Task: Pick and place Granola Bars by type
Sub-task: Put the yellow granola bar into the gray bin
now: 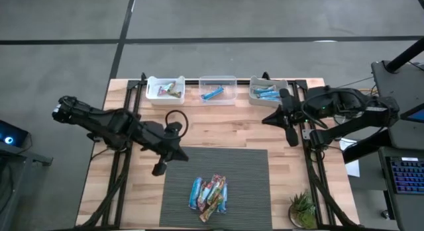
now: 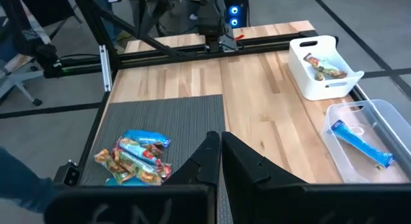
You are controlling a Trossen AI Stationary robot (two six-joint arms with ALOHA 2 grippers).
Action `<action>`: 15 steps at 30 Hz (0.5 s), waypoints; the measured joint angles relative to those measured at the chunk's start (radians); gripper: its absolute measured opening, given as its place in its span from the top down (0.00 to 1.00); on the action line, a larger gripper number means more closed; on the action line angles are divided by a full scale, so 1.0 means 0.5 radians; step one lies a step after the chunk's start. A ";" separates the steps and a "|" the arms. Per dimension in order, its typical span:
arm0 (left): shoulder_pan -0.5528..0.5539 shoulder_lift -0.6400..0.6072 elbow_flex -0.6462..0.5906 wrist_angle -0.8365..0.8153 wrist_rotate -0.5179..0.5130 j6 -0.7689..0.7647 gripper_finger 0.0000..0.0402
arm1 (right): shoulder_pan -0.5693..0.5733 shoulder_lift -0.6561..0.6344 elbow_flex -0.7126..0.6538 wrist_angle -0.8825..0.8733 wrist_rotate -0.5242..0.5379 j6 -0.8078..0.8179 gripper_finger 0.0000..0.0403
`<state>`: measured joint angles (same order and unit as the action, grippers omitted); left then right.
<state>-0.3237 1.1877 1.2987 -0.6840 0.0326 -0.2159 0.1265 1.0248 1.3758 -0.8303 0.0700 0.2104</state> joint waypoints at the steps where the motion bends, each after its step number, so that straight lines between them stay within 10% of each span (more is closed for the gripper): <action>1: -0.013 0.000 0.000 0.000 0.000 -0.040 1.00 | 0.000 0.009 0.000 0.000 0.000 0.000 0.98; 15: -0.058 0.002 0.001 0.007 -0.001 -0.201 1.00 | 0.000 0.094 0.000 0.003 0.000 -0.008 0.98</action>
<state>-0.3527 1.1885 1.2991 -0.6807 0.0324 -0.3166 0.1265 1.0719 1.3758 -0.8288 0.0700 0.2066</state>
